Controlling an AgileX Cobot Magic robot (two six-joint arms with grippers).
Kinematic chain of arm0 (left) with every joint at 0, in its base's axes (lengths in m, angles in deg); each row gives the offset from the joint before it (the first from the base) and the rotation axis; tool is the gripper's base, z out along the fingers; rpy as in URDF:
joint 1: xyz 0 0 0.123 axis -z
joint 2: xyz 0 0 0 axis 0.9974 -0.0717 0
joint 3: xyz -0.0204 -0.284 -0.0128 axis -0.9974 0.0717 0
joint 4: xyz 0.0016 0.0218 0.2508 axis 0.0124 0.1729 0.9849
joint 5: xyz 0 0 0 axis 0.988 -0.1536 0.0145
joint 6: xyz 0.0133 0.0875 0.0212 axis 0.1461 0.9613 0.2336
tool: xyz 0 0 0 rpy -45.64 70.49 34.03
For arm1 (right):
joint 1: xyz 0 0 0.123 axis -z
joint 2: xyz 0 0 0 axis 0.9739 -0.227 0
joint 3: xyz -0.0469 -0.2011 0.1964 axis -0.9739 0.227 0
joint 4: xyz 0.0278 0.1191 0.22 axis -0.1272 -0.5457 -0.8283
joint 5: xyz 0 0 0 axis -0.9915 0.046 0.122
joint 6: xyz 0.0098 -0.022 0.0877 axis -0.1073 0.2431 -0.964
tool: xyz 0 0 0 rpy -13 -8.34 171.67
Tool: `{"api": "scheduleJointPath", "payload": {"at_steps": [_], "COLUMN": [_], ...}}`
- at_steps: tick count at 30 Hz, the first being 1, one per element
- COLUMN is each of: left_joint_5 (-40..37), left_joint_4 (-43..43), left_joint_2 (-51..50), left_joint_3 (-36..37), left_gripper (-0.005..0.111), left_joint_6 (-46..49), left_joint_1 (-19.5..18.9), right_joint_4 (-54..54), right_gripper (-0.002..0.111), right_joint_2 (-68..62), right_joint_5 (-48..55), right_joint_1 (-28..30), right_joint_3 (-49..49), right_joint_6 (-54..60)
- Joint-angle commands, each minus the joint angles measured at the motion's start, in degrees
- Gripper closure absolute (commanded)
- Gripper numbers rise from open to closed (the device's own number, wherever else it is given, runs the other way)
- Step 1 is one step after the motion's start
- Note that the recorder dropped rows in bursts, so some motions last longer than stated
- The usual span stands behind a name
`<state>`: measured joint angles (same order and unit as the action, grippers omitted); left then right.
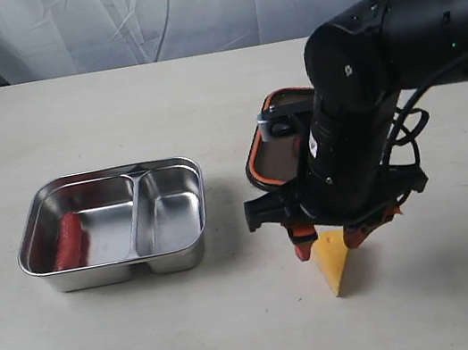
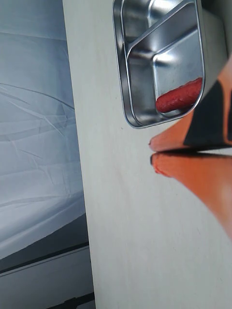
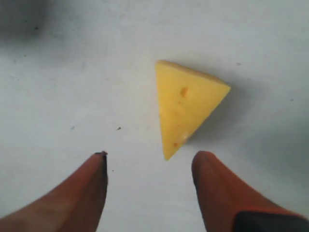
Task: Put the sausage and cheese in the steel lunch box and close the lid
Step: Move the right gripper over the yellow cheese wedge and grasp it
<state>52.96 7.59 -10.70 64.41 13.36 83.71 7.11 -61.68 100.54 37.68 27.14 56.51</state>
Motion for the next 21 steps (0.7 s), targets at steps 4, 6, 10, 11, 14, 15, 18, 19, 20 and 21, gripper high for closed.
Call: {"api": "scheduleJointPath", "payload": {"at_steps": [4,6,10,11,14,15,18,19,20,21], "left_joint_5": [-0.05,-0.05,-0.05,-0.05,-0.05,-0.05,-0.05,-0.05,-0.05,-0.05], "left_joint_4": [-0.06,-0.06,-0.06,-0.06,-0.06,-0.06,-0.06,-0.06,-0.06,-0.06], "left_joint_2": [0.33,0.33,0.33,0.33,0.33,0.33,0.33,0.33,0.33,0.33], "left_joint_3": [0.25,0.25,0.25,0.25,0.25,0.25,0.25,0.25,0.25,0.25], "left_gripper": [0.106,0.106,0.106,0.106,0.106,0.106,0.106,0.106,0.106,0.106], "left_joint_6": [0.00,0.00,0.00,0.00,0.00,0.00,0.00,0.00,0.00,0.00], "left_joint_1": [-0.01,-0.01,-0.01,-0.01,-0.01,-0.01,-0.01,-0.01,-0.01,-0.01], "right_joint_4": [3.41,5.46,6.44,6.44,6.31,6.44,6.44,6.44,6.33,6.33], "right_gripper": [0.055,0.055,0.055,0.055,0.055,0.055,0.055,0.055,0.055,0.055], "right_joint_2": [-0.89,-1.50,-2.15,-2.27,-2.97,-3.42,-4.82,-5.36,-5.87,-6.20], "right_joint_5": [-3.63,-2.43,-3.06,-3.58,-3.96,-3.96,-4.47,-4.98,-5.31,-5.68], "right_joint_1": [-0.98,-0.98,-0.98,-0.98,-0.98,-0.98,-0.98,-0.98,-0.98,-0.98], "right_joint_3": [1.74,1.74,1.74,1.74,1.74,1.74,1.74,1.74,1.74,1.74], "right_joint_6": [-5.52,-6.73,-7.03,-7.03,-7.03,-7.03,-7.03,-7.03,-7.03,-7.03]}}
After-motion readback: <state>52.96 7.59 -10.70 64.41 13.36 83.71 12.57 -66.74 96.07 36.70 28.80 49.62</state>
